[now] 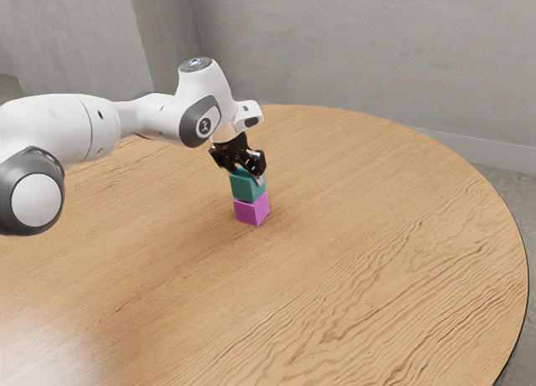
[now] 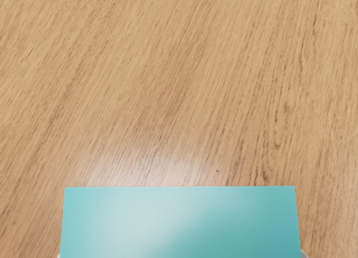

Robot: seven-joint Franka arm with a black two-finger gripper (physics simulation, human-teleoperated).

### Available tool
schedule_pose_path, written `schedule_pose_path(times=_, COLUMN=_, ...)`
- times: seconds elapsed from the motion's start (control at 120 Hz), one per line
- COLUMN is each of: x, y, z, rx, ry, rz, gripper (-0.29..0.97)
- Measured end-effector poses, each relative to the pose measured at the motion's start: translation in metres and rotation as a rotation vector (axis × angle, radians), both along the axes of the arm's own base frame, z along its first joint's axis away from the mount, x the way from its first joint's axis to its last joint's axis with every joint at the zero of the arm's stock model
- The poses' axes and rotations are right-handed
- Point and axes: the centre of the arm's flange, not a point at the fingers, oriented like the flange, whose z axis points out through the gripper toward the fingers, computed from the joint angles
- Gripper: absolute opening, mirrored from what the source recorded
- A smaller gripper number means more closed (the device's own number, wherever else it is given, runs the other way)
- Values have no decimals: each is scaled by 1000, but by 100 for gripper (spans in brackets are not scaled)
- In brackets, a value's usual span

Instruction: Pick up the blue block with one arm, and put the blue block on the pink block with one arm

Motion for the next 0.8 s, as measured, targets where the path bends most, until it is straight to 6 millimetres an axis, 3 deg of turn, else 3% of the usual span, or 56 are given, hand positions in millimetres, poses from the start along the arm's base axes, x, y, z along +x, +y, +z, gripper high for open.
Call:
schedule_pose_path(times=0.242, x=1, y=-7, z=4, rx=-9, ry=-10, rz=-30, gripper=59)
schedule_pose_path(times=0.483, x=1, y=-3, z=7, rx=-6, ry=-14, rz=-37, gripper=65)
schedule_pose_path(times=0.583, x=1, y=-1, z=21, rx=0, ry=-30, rz=-39, gripper=66)
schedule_pose_path(times=0.633, x=-2, y=-3, z=61, rx=10, ry=-80, rz=-42, gripper=67)
schedule_pose_path(times=0.658, x=-10, y=-9, z=110, rx=20, ry=-133, rz=-50, gripper=67)
schedule_pose_path(times=0.692, x=-29, y=-18, z=187, rx=34, ry=-204, rz=-57, gripper=67)
schedule_pose_path(times=0.717, x=-45, y=-23, z=227, rx=35, ry=-227, rz=-58, gripper=67)
schedule_pose_path(times=0.767, x=-82, y=-20, z=285, rx=32, ry=-206, rz=-46, gripper=67)
schedule_pose_path(times=0.8, x=-108, y=-31, z=314, rx=35, ry=-165, rz=-71, gripper=67)
